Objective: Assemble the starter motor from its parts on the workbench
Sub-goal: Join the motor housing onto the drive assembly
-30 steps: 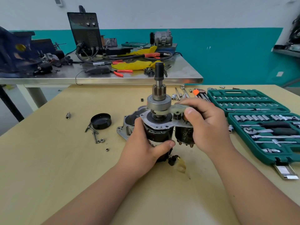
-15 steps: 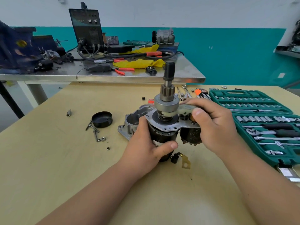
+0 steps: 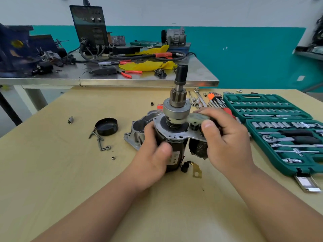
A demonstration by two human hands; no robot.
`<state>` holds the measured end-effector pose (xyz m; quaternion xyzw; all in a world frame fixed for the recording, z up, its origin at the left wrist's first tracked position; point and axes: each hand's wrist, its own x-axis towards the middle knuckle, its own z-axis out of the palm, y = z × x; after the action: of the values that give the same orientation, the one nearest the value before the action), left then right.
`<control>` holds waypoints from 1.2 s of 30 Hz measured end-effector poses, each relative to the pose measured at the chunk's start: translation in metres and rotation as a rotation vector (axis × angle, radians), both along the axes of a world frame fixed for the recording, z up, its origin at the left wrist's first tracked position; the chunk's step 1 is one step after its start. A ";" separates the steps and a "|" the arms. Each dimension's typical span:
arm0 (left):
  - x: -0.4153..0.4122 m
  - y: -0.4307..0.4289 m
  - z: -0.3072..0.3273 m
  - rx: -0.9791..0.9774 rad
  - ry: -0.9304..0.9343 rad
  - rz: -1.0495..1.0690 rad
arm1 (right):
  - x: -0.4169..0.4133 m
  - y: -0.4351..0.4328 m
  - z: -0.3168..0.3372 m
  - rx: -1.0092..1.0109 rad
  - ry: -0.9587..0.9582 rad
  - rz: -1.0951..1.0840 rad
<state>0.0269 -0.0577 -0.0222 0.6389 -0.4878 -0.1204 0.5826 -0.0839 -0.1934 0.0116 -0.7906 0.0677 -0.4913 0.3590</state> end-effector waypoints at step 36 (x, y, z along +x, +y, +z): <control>0.013 -0.007 0.017 0.007 0.589 0.055 | 0.008 0.002 0.003 -0.026 0.016 0.164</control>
<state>0.0400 -0.0647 -0.0053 0.5913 -0.2799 -0.2865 0.6999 -0.0757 -0.1911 0.0151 -0.8021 -0.0007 -0.4547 0.3871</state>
